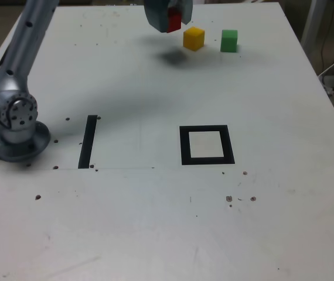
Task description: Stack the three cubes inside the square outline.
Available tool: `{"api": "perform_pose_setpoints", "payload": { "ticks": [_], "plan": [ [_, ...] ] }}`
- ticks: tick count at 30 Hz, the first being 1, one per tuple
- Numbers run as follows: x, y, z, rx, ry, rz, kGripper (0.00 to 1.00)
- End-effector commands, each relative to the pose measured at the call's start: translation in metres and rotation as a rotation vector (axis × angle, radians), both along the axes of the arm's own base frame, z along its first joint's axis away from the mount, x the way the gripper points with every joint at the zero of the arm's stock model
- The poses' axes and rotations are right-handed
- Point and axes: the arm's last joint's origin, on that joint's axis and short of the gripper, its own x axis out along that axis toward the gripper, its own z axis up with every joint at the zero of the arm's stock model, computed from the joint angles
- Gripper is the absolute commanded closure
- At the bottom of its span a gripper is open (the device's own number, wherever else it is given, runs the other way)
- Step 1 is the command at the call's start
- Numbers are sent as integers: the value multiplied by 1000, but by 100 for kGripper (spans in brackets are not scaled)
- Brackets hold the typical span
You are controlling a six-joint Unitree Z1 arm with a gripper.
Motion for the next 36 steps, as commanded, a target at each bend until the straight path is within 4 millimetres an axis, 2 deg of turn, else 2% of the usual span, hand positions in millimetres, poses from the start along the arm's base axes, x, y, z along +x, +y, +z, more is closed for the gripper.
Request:
{"api": "perform_pose_setpoints", "payload": {
  "ticks": [1, 7, 19, 26, 36],
  "plan": [
    [-3, -23, 9, -15, 34, -38, 71],
    [5, -80, 20, -11, 56, -157, 71],
    [26, -176, 12, 0, 48, -324, 71],
    [28, -221, 0, -10, 7, -370, 71],
    [35, -272, -12, -48, -18, -437, 71]
  ]
}}
